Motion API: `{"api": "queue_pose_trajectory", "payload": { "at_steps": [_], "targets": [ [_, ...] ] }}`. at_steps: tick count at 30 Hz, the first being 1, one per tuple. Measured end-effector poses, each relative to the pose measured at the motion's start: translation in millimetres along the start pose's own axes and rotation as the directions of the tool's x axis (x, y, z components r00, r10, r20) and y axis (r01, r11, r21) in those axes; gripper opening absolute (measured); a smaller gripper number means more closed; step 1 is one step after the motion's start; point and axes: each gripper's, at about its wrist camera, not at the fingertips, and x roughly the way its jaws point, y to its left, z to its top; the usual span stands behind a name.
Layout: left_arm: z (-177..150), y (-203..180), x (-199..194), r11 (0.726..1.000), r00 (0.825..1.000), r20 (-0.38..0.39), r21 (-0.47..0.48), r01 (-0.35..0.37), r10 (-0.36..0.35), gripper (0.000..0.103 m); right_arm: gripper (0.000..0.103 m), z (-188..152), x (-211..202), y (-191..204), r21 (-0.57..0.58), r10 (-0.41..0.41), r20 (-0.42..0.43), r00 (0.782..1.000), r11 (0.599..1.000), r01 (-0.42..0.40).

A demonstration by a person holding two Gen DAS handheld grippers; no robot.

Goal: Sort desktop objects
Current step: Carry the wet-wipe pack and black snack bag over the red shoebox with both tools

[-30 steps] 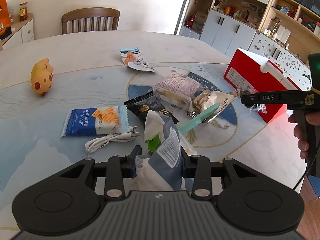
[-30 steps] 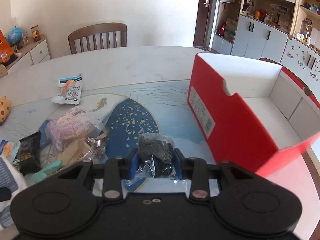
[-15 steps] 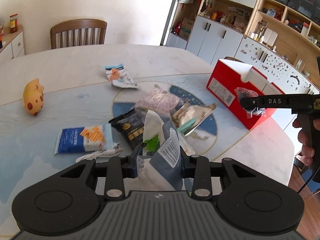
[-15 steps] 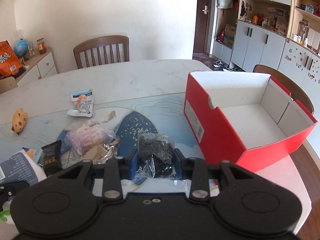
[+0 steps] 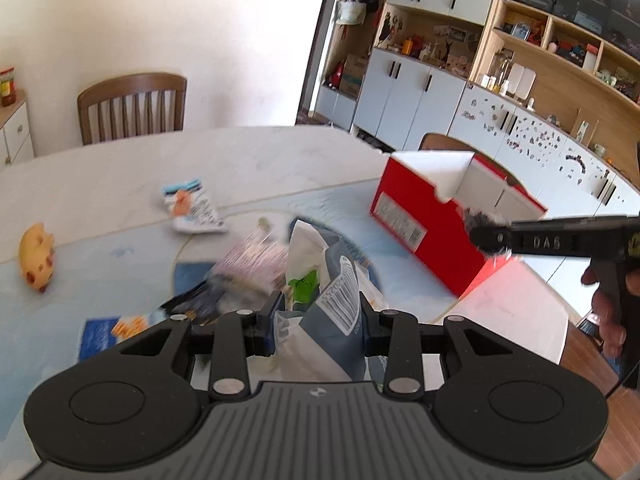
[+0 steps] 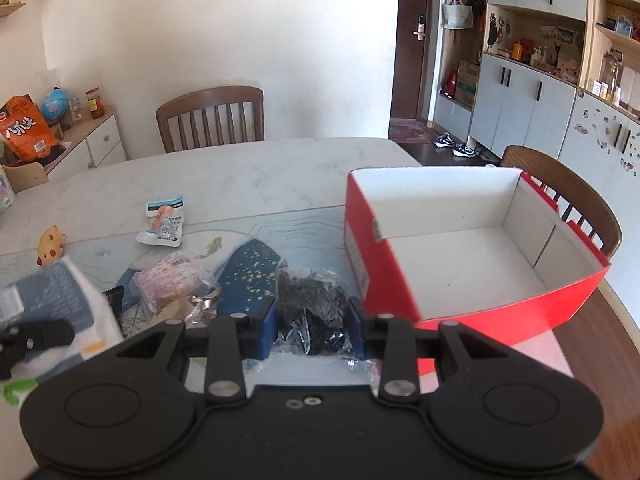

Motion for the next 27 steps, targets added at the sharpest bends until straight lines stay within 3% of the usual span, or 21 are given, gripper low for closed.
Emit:
{"api": "queue_pose_trajectory", "payload": {
  "at_steps": [12, 27],
  "targets": [
    [52.9, -78.1, 36.6, 0.999, 0.997, 0.063, 0.033, 0.032, -0.034, 0.035, 0.035, 20.9, -3.1, -70.1, -0.024, 0.010, 0.020, 1.000, 1.000, -0.009],
    [86.0, -150.8, 93.8, 0.995, 0.996, 0.062, 0.084, 0.052, -0.058, 0.035, 0.035, 30.1, 9.5, -135.5, -0.030, 0.032, 0.018, 0.999, 0.999, -0.031]
  ]
}}
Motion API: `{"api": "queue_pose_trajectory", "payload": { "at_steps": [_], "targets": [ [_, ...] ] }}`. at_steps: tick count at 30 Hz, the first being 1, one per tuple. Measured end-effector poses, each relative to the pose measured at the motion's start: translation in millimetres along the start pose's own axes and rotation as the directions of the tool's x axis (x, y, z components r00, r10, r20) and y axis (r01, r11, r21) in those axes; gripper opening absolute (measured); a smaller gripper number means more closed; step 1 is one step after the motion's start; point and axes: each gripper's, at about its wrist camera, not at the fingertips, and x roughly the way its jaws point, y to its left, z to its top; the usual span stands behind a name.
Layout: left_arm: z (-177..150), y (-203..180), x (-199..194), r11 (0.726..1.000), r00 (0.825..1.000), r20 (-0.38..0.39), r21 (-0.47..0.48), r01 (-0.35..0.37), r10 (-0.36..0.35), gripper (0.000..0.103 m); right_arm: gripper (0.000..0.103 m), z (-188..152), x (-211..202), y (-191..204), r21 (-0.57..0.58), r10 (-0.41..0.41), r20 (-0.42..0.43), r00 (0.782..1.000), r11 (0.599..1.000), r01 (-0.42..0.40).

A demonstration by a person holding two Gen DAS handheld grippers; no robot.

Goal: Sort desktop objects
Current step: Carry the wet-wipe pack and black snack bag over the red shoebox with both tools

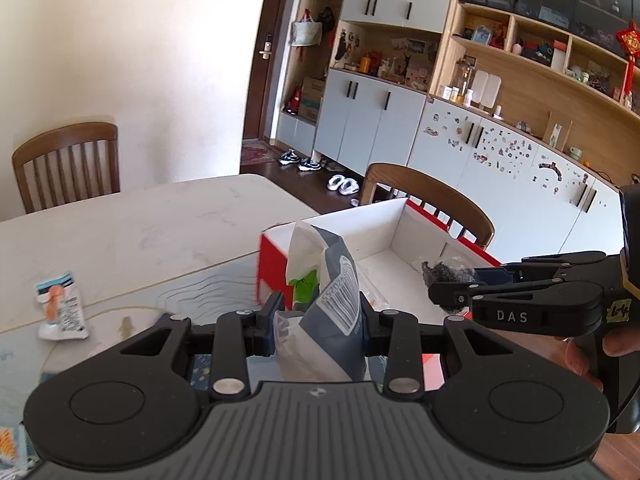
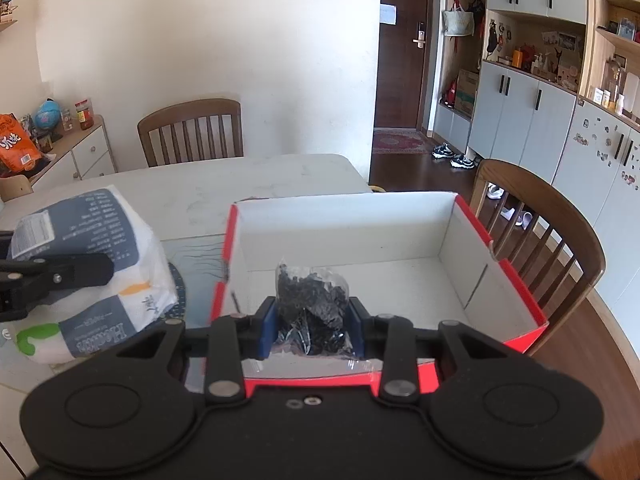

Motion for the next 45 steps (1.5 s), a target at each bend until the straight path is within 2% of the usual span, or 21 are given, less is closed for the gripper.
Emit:
{"api": "queue_pose_trajectory", "payload": {
  "at_steps": [12, 24, 36, 42, 45],
  "targets": [
    [19.9, -30.8, 55.2, 0.998, 0.998, -0.052, 0.045, 0.031, -0.028, 0.035, 0.035, 7.8, 21.7, -34.5, -0.024, 0.007, -0.023, 1.000, 1.000, -0.008],
    [33.7, -48.7, 109.4, 0.992, 0.991, -0.128, 0.114, 0.061, -0.046, 0.035, 0.035, 16.6, 49.8, -61.5, -0.066, -0.030, -0.055, 0.998, 0.997, 0.026],
    [45.4, -53.5, 167.4, 0.988, 0.965, -0.259, 0.129, 0.083, -0.047, 0.035, 0.035, 28.5, 86.8, -78.3, -0.130, -0.022, -0.133, 0.991, 0.992, 0.005],
    [48.1, -62.2, 194.0, 0.980, 0.945, -0.326, 0.174, 0.096, -0.034, 0.036, 0.035, 28.2, 101.1, -82.0, -0.163, -0.005, -0.181, 0.983, 0.986, -0.025],
    [47.5, -66.3, 205.0, 0.972, 0.938, -0.346, 0.213, 0.095, -0.016, 0.036, 0.035, 26.2, 110.1, -82.1, -0.199, -0.022, -0.216, 0.976, 0.980, -0.022]
  ]
}}
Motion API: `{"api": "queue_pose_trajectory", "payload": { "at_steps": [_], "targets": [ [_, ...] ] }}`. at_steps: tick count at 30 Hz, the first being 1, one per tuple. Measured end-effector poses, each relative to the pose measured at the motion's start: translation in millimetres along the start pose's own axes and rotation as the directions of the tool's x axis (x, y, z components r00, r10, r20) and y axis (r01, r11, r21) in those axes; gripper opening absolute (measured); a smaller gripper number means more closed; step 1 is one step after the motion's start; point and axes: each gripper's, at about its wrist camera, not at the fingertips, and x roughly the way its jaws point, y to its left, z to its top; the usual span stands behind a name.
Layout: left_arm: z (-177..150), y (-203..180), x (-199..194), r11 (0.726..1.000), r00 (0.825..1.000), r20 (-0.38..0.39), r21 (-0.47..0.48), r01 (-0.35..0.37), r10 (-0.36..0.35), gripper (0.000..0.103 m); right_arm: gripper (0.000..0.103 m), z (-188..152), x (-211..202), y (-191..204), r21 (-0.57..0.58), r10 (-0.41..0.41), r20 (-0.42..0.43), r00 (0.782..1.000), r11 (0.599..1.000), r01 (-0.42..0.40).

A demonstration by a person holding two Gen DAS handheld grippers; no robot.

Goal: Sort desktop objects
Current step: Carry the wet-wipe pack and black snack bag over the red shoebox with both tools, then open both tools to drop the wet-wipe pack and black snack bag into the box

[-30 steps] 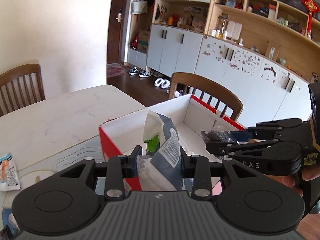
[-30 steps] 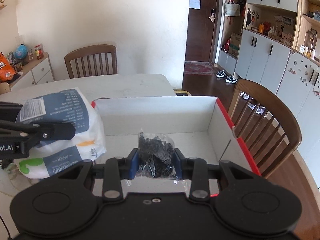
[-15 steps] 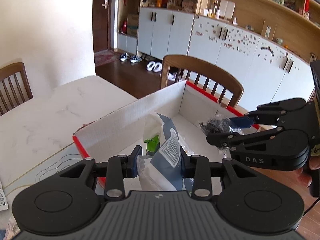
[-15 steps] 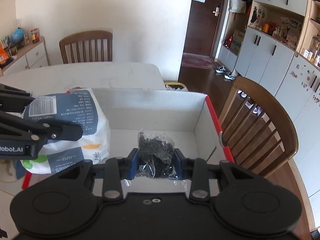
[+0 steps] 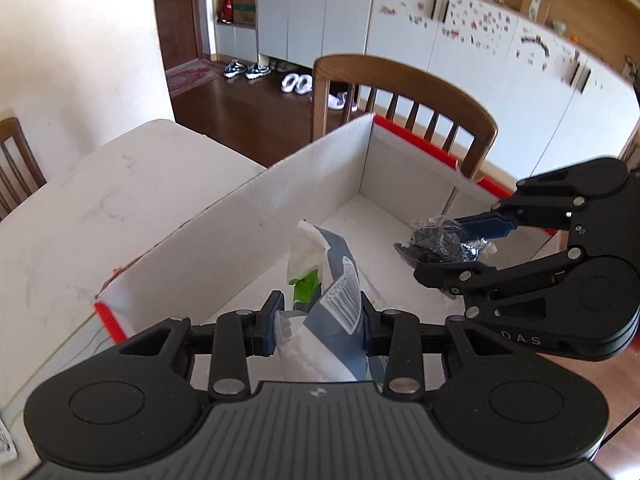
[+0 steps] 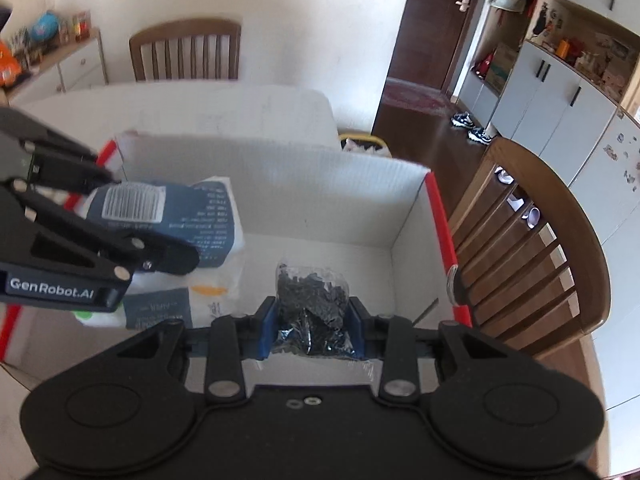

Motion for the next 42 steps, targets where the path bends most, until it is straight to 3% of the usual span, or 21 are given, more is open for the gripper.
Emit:
{"api": "queue_pose_trajectory", "payload": {
  "at_steps": [3, 15, 23, 29, 34, 42],
  "targets": [
    [2.4, -2.8, 8.9, 0.999, 1.000, -0.010, 0.048, -0.019, 0.019, 0.036, 0.035, -0.6, 8.4, 0.1, -0.029, -0.007, -0.027, 1.000, 1.000, 0.006],
    [9.9, -4.1, 41.8, 0.998, 0.994, -0.111, 0.059, 0.000, 0.006, 0.036, 0.035, -13.9, 33.9, -2.6, -0.050, 0.009, -0.120, 0.993, 0.999, -0.015],
    [12.0, -1.7, 50.2, 0.999, 0.991, -0.132, 0.031, 0.010, -0.006, 0.036, 0.035, -12.6, 40.1, -5.4, -0.050, 0.014, -0.148, 0.989, 0.998, -0.022],
    [8.8, 4.6, 54.9, 1.000, 0.987, -0.162, 0.003, 0.007, -0.006, 0.047, 0.039, -8.8, 42.3, -8.4, -0.044, 0.030, -0.153, 0.988, 0.998, -0.037],
    [8.6, 6.9, 52.2, 1.000, 0.987, -0.162, 0.002, -0.003, 0.003, 0.065, 0.048, -6.9, 42.6, -9.9, -0.052, 0.029, -0.153, 0.988, 0.998, -0.037],
    [9.7, 9.0, 40.0, 1.000, 0.991, -0.131, -0.025, 0.001, -0.004, 0.066, 0.054, -7.2, 33.2, -11.8, -0.036, 0.039, -0.123, 0.992, 0.998, -0.043]
  ]
}}
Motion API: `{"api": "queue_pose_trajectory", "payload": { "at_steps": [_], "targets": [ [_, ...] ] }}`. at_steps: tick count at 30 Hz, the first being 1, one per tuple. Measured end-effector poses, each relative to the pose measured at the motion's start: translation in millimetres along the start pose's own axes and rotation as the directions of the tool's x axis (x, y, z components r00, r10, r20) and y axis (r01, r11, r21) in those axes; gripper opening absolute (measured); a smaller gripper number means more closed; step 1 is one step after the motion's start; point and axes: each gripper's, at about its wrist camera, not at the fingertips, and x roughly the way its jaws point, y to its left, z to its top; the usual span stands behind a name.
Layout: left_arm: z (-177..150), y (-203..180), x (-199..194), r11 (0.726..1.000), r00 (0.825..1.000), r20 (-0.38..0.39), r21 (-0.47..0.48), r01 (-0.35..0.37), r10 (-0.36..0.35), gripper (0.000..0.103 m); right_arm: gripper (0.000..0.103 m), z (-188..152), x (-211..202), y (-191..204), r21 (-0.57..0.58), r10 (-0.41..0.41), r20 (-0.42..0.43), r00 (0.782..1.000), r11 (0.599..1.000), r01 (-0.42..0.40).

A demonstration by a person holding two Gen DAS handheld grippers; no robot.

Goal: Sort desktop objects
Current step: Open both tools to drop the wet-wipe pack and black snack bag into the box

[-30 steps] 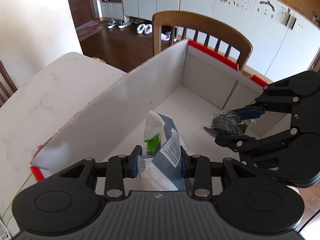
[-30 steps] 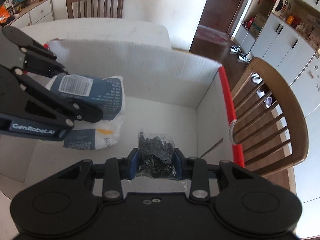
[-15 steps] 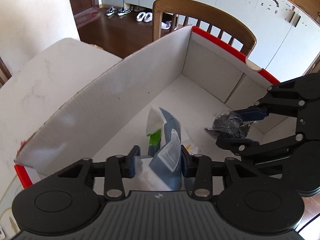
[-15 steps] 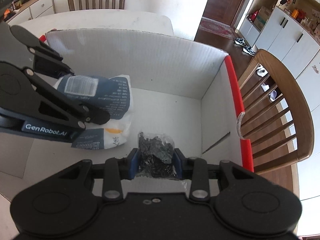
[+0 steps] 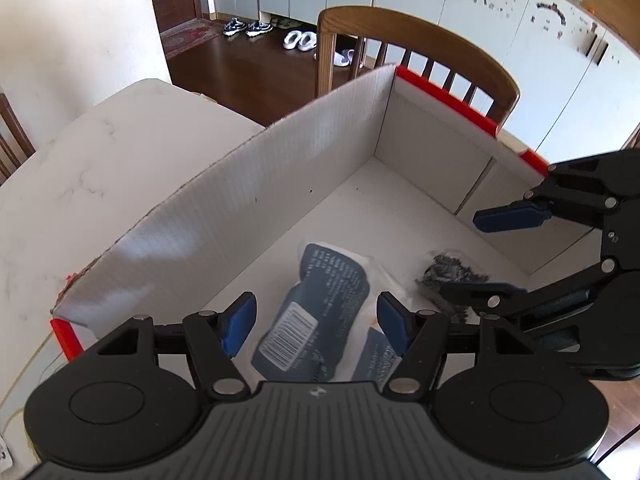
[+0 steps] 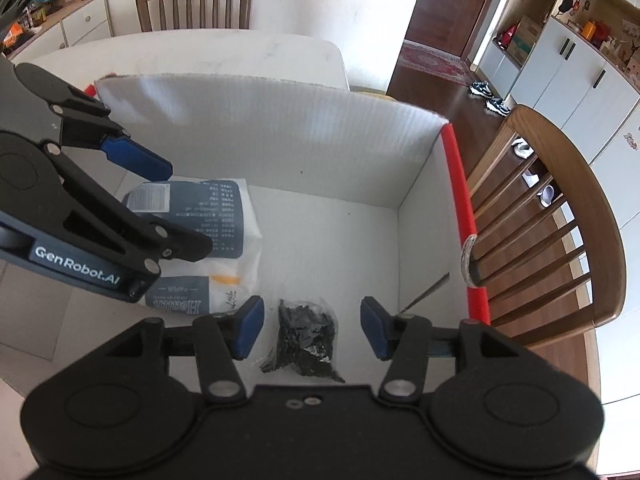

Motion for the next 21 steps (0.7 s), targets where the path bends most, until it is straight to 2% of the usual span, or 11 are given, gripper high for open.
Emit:
{"api": "queue_pose_trajectory", "payload": {
  "at_steps": [13, 21],
  "targets": [
    [-5.1, -7.4, -33.0, 1.000, 0.998, 0.068, -0.006, 0.014, -0.013, 0.066, 0.055, -0.8, -30.9, 1.8, 0.016, 0.029, 0.057, 0.998, 0.999, -0.030],
    [-22.2, -3.4, -58.5, 0.998, 0.992, 0.123, -0.056, 0.028, -0.021, 0.066, 0.055, -9.0, -53.3, 13.6, 0.024, 0.049, 0.099, 0.994, 0.998, -0.052]
  ]
}}
